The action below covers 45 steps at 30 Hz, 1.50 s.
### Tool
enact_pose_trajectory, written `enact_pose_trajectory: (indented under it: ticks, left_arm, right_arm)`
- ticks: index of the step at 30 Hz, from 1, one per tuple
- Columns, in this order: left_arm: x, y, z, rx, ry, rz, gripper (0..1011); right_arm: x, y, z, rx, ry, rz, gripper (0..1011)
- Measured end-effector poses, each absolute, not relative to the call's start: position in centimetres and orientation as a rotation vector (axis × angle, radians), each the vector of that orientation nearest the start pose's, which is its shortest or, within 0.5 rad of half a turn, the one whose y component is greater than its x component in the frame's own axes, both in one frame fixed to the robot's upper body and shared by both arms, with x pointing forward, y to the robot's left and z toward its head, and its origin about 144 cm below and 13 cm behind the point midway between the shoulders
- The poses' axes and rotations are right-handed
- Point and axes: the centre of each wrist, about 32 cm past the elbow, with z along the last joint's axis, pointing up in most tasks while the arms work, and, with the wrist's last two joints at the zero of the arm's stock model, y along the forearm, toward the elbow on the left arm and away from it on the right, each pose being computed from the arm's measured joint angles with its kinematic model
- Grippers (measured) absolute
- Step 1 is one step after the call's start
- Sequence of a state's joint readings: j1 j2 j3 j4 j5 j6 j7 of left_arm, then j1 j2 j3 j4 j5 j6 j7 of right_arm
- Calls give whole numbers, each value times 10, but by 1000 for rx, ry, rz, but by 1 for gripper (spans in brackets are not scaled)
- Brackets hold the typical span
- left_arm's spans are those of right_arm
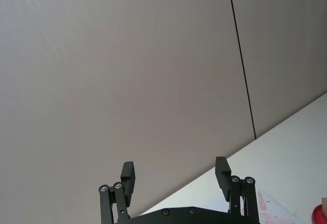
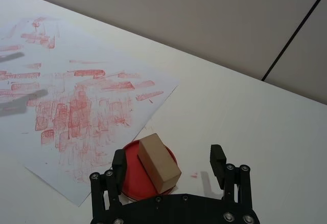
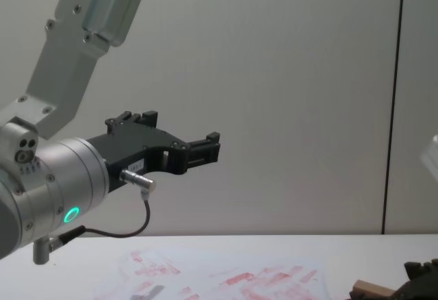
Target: Use the one hand to pick up the stamp and affix it onto the A4 paper.
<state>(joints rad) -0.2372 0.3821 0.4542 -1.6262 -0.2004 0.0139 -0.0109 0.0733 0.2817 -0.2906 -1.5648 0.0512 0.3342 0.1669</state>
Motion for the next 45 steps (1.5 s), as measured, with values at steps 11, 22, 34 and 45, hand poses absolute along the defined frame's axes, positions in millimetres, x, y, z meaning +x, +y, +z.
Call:
enact_pose_trajectory:
  ticks: [11, 22, 34, 45]
  left_arm:
    - [492, 198, 1204, 61, -268, 1124, 1001]
    - [492, 198, 1204, 61, -268, 1124, 1001]
    - [492, 198, 1204, 61, -268, 1124, 1001]
    - [492, 198, 1204, 61, -268, 1124, 1001]
  right_arm:
    - [477, -214, 1141, -474, 68, -1136, 1001]
    - [482, -209, 1137, -493, 77, -1128, 857]
    - [484, -207, 1135, -502, 81, -1125, 481]
    - [484, -207, 1135, -503, 81, -1124, 219]
